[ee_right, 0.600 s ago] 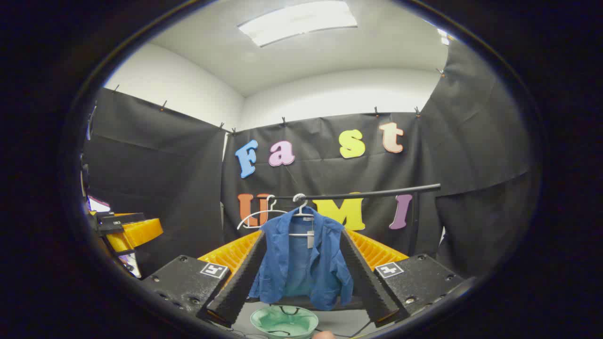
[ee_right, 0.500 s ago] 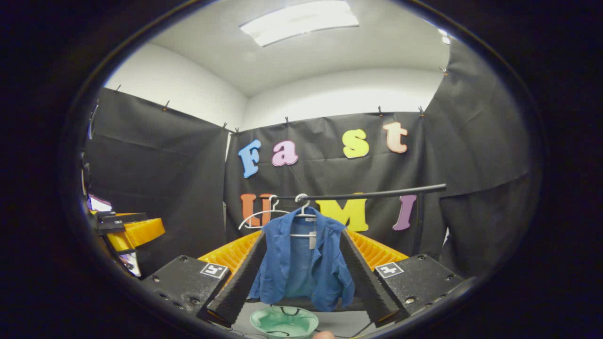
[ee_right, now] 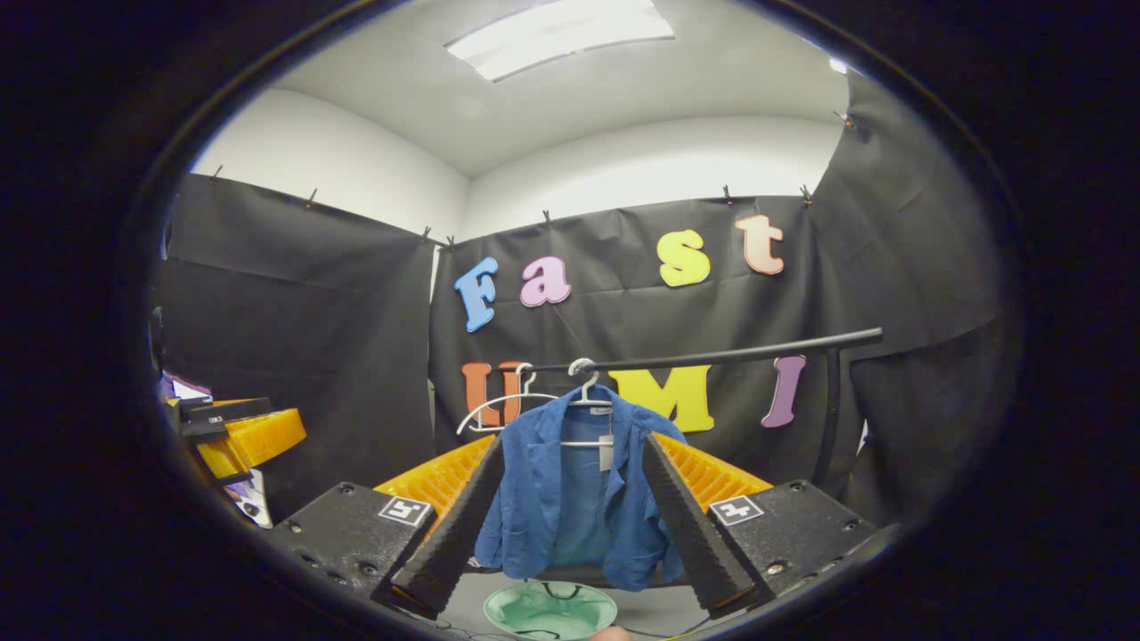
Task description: Grasp the clothes on the hanger with both hands and then place them into the laundry hamper below.
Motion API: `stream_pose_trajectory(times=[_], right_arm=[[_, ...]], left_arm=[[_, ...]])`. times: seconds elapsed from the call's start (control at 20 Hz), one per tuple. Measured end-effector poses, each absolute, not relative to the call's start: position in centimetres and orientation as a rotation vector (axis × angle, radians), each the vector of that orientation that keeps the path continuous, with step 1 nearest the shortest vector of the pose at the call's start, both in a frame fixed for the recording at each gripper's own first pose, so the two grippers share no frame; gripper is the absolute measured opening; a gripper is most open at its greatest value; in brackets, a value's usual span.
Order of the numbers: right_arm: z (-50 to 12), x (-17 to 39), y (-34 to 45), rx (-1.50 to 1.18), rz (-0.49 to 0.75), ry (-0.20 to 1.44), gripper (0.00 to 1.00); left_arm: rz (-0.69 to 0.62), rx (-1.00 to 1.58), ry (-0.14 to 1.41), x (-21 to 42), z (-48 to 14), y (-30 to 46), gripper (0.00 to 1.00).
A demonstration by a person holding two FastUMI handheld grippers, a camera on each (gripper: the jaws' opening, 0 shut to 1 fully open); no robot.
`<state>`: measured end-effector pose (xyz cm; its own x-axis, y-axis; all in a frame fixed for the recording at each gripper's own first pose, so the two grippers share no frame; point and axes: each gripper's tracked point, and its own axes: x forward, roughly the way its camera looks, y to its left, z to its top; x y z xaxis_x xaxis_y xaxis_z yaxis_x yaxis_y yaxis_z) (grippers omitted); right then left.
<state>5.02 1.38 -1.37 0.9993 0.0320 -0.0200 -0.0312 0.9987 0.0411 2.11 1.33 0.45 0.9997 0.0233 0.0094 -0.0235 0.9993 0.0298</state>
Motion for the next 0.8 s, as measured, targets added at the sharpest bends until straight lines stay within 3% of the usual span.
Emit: stream_pose_trajectory(times=[0.35, 0.8], right_arm=[[-1.6, 7.4, 2.4, 0.039, 0.002, 0.019, 0.98], [-4.3, 10.2, 3.0, 0.016, -0.081, 0.057, 0.98]], left_arm=[[0.018, 0.042, -0.019, 4.0, 0.5, 3.5, 0.97], [0.005, 0.028, -0.022, 6.4, -0.7, 6.5, 1.00]])
